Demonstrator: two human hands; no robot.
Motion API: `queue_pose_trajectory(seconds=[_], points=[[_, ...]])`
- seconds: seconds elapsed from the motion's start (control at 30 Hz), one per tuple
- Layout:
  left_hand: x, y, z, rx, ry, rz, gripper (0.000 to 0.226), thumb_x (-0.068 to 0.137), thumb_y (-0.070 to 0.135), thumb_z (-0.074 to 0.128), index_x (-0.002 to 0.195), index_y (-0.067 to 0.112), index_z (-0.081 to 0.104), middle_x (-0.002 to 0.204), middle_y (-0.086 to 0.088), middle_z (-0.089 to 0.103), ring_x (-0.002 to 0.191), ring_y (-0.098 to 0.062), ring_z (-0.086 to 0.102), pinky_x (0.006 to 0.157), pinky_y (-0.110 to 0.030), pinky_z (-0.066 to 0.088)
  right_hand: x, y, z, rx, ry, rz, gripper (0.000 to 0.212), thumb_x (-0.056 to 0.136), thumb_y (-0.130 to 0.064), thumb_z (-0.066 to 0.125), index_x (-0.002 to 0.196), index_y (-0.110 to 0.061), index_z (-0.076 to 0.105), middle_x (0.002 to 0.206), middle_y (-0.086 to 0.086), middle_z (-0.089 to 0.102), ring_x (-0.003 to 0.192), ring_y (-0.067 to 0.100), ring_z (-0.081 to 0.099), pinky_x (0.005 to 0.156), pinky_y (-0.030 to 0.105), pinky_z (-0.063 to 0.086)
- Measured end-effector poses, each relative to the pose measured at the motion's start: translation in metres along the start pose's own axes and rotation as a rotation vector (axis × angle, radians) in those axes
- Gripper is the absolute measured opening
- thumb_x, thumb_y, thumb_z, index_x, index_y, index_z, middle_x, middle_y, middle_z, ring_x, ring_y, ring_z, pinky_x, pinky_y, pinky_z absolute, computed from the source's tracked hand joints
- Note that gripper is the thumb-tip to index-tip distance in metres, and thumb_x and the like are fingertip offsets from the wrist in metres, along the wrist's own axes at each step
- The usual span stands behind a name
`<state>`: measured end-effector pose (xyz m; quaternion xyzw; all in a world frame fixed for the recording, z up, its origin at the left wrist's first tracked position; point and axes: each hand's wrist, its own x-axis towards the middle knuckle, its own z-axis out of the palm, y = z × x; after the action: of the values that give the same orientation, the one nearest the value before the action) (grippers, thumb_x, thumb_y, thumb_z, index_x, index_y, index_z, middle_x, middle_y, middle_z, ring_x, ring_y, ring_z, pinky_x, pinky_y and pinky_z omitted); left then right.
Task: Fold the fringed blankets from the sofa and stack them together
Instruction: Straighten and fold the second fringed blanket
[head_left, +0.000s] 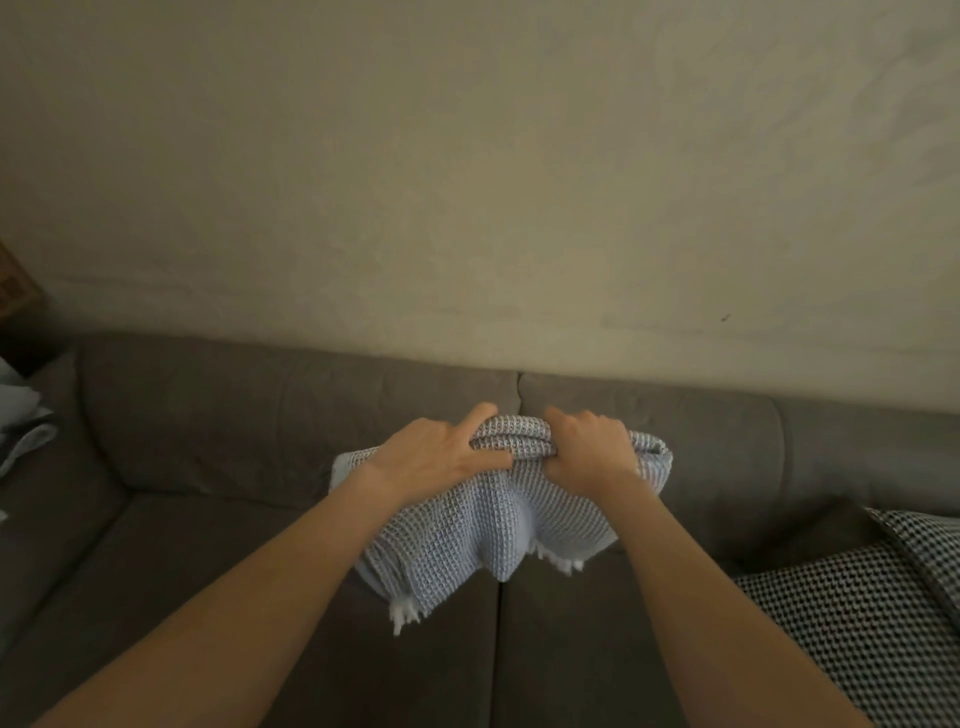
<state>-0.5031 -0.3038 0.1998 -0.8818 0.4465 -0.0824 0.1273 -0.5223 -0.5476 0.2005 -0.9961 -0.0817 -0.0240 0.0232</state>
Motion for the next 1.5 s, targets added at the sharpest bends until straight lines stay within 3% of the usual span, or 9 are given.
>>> queue_pose_trajectory(seconds=[0.13,0.27,0.4,0.53,0.63,0.87,1.27,1.37,1.5], points=[[0.002,0.003,0.007,-0.018,-0.085,0.016,0.072,0.098,0.006,0.060,0.149,0.053,0.042,0.163,-0.018,0.017,0.063,-0.021,0.063,0.051,-0.037,0.057,0.007,0.007,-0.017,0.008,-0.065,-0.078,0.028,0.077,-0.049,0.064,0.091,-0.029,0.051,0.074,-0.007,0.060,0.077,0.027,0.068,0.065,0.032,0.045],[0.011,0.008,0.001,-0.089,-0.236,-0.039,0.045,0.101,0.021,0.062,0.136,0.049,0.059,0.170,-0.015,0.009,0.078,-0.029,0.070,0.072,-0.044,0.062,0.013,0.004,-0.020,-0.087,-0.157,-0.113,0.075,0.056,-0.089,0.071,0.100,-0.030,0.059,0.087,-0.011,0.067,0.080,0.017,0.064,0.072,0.035,0.050],[0.013,0.010,-0.004,-0.187,-0.369,-0.084,0.055,0.102,0.038,0.065,0.152,0.054,0.045,0.167,-0.012,0.015,0.096,-0.030,0.069,0.091,-0.045,0.059,0.016,-0.004,-0.019,-0.205,-0.177,-0.065,0.063,0.064,-0.067,0.088,0.103,-0.024,0.063,0.091,-0.006,0.070,0.085,0.021,0.068,0.072,0.036,0.051],[0.016,0.013,-0.008,-0.315,-0.259,-0.326,0.050,0.105,0.028,0.054,0.151,0.048,0.049,0.133,-0.014,0.044,0.094,-0.035,0.066,0.084,-0.046,0.057,0.010,-0.023,-0.024,-0.227,-0.020,0.067,0.020,0.088,-0.025,0.078,0.101,-0.019,0.065,0.092,0.000,0.072,0.087,0.027,0.072,0.065,0.035,0.044],[0.028,0.020,-0.013,-0.392,-0.132,-0.646,0.028,0.101,0.021,0.056,0.126,0.018,0.068,0.121,-0.015,0.052,0.099,-0.043,0.066,0.084,-0.048,0.057,0.004,-0.048,-0.023,-0.151,-0.030,0.151,0.024,0.091,-0.011,0.071,0.113,-0.015,0.063,0.111,0.004,0.072,0.103,0.028,0.072,0.071,0.036,0.046],[0.042,0.025,-0.014,-0.788,0.077,-1.040,0.020,0.092,0.015,0.057,0.072,0.015,0.055,0.101,-0.018,0.071,0.092,-0.040,0.068,0.078,-0.045,0.057,-0.015,-0.079,-0.006,0.400,-0.080,0.243,0.045,0.078,-0.033,0.070,0.111,-0.013,0.045,0.098,0.007,0.063,0.090,0.034,0.066,0.065,0.039,0.049],[0.023,0.015,0.020,-1.117,0.205,-1.169,0.025,0.072,0.022,0.061,0.054,0.016,0.044,0.067,-0.010,0.057,0.096,-0.050,0.061,0.053,-0.032,0.027,-0.012,-0.078,0.011,0.681,-0.004,0.095,0.017,0.085,-0.025,0.060,0.100,-0.021,0.052,0.082,-0.002,0.060,0.067,0.022,0.056,0.057,0.039,0.048],[0.023,0.011,0.010,-1.185,0.214,-1.298,0.009,0.076,0.019,0.060,0.071,0.012,0.062,0.097,-0.020,0.067,0.097,-0.044,0.061,0.064,-0.033,0.043,-0.024,-0.094,0.001,0.804,-0.085,0.124,0.059,0.081,-0.049,0.071,0.132,-0.030,0.049,0.101,-0.013,0.062,0.084,0.017,0.059,0.070,0.034,0.050],[0.029,0.010,0.006,-1.235,0.150,-1.497,0.038,0.092,0.013,0.061,0.127,0.000,0.064,0.146,-0.024,0.045,0.108,-0.041,0.058,0.093,-0.037,0.052,-0.030,-0.122,0.018,0.607,-0.101,0.219,0.107,0.060,-0.077,0.072,0.145,-0.028,0.028,0.127,0.002,0.060,0.112,0.030,0.064,0.089,0.047,0.055]])
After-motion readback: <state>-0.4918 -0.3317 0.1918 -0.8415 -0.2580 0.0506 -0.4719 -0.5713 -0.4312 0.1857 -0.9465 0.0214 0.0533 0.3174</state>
